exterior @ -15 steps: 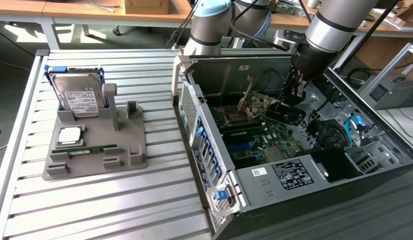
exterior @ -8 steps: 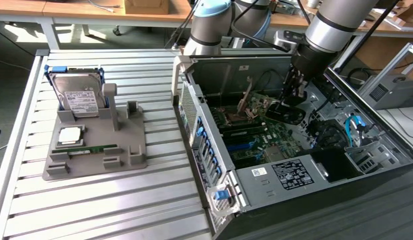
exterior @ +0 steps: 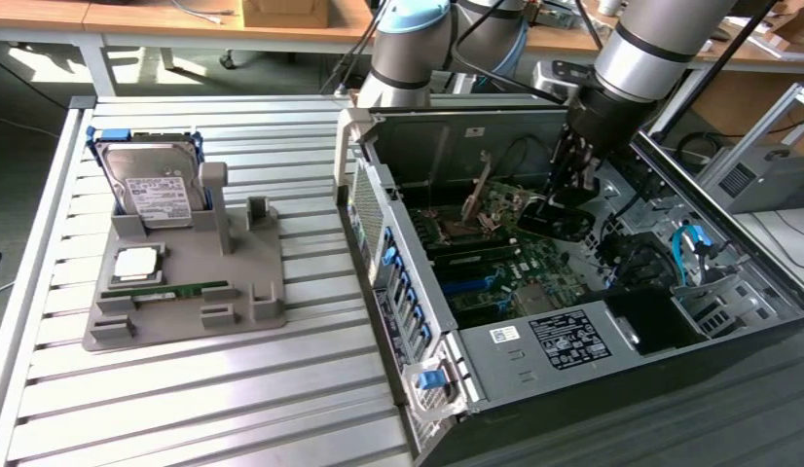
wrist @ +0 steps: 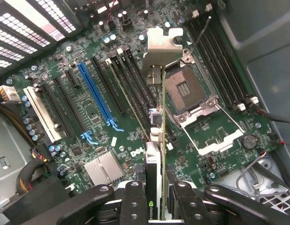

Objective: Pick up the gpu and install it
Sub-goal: 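Insert the gpu into the slot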

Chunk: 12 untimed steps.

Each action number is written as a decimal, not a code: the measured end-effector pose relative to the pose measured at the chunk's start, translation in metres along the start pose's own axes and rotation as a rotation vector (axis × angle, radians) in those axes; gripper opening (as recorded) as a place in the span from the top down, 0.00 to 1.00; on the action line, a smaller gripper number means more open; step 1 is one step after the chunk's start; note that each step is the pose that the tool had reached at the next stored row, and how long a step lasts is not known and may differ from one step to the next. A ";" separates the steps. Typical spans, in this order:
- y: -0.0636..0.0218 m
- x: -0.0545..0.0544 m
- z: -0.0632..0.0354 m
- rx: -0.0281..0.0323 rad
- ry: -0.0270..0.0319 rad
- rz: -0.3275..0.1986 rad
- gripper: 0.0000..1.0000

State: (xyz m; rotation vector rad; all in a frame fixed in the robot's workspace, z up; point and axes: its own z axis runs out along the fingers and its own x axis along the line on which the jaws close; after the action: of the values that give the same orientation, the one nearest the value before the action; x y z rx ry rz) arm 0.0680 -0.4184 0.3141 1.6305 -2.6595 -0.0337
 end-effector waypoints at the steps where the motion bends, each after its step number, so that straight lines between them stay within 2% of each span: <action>1: 0.0000 0.000 0.0000 0.0001 0.0002 -0.005 0.73; 12: 0.0000 0.000 0.0000 0.0006 0.0021 -0.072 0.73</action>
State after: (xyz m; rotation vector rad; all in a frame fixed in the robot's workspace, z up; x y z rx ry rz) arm 0.0680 -0.4184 0.3141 1.7245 -2.5986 -0.0324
